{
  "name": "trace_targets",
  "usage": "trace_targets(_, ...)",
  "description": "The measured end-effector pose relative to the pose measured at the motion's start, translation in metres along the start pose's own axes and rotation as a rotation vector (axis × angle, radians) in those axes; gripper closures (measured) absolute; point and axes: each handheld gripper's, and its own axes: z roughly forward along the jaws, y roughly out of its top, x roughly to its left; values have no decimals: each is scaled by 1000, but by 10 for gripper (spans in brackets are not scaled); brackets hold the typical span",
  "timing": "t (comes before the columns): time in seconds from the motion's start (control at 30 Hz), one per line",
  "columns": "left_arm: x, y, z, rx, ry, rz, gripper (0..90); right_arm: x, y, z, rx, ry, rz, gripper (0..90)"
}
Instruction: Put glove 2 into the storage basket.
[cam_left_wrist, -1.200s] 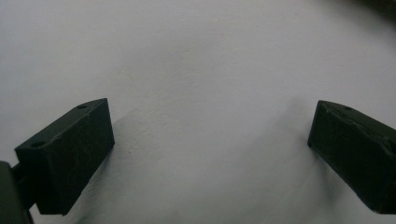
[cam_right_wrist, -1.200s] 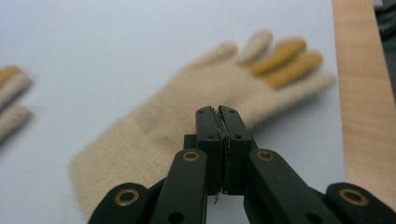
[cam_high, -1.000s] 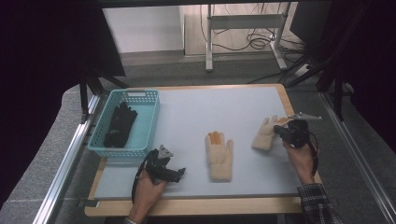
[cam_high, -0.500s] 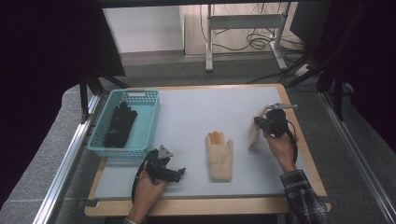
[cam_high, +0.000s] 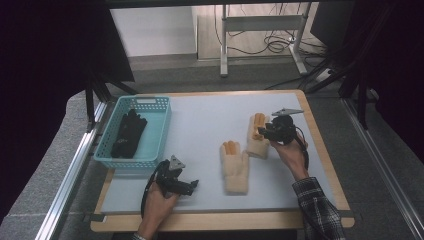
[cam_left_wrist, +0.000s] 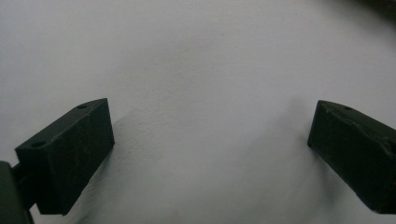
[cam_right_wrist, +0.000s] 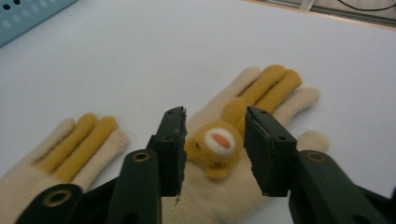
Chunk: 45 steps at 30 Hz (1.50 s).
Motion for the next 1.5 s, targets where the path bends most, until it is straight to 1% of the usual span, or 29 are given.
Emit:
trace_targets(0.2, 0, 0, 0, -1, 0, 0, 6, -2, -8, 17, 14, 6, -15, 442)
trace_targets(0.3, 0, 0, 0, -1, 0, 0, 6, 0, -13, 26, 19, 10, -43, 409)
trace_targets(0.47, 0, 0, 0, -1, 0, 0, 6, 2, -20, 39, 42, -11, -107, 387)
trace_targets(0.53, 0, 0, 0, -1, 0, 0, 6, 2, -22, 43, 49, -23, -138, 391)
trace_targets(0.57, 0, 0, 0, -1, 0, 0, 6, 2, -23, 44, 53, -24, -143, 399)
trace_targets(0.6, 0, 0, 0, -1, 0, 1, 6, 1, -25, 46, 58, -24, -148, 446)
trace_targets(0.63, 0, 0, 0, -1, 0, 0, 6, 1, -26, 47, 67, -21, -147, 479)
trace_targets(0.67, 0, 0, 0, -6, 0, -5, 6, 2, -28, 48, 67, -32, -145, 512)
trace_targets(0.73, 0, 0, 0, -4, 0, -2, 6, 0, -28, 46, 66, -29, -117, 545)
trace_targets(0.83, 0, 0, 0, -3, 0, -2, 6, 0, -28, 43, 63, -31, -118, 572)
trace_targets(0.9, 0, 0, 0, -3, 0, -2, 6, 0, -27, 40, 57, -23, -108, 579)
trace_targets(0.97, 0, 0, 0, -3, 0, -3, 6, -1, -26, 34, 44, -10, -87, 582)
trace_targets(1.03, 0, 0, 0, -5, 0, -5, 6, -1, -25, 27, 35, -2, -78, 582)
trace_targets(1.2, 0, 0, 0, -6, 0, -6, 6, 5, -21, 8, 12, 17, -93, 584)
trace_targets(1.23, 0, 0, 0, -1, 0, 0, 6, 6, -20, 5, 11, 19, -97, 583)
trace_targets(1.37, 0, 0, 0, -1, 0, 0, 6, 12, -16, -14, -10, 34, -109, 584)
trace_targets(1.5, 0, 0, 0, 0, 0, 0, 6, 20, -13, -32, -33, 68, -108, 584)
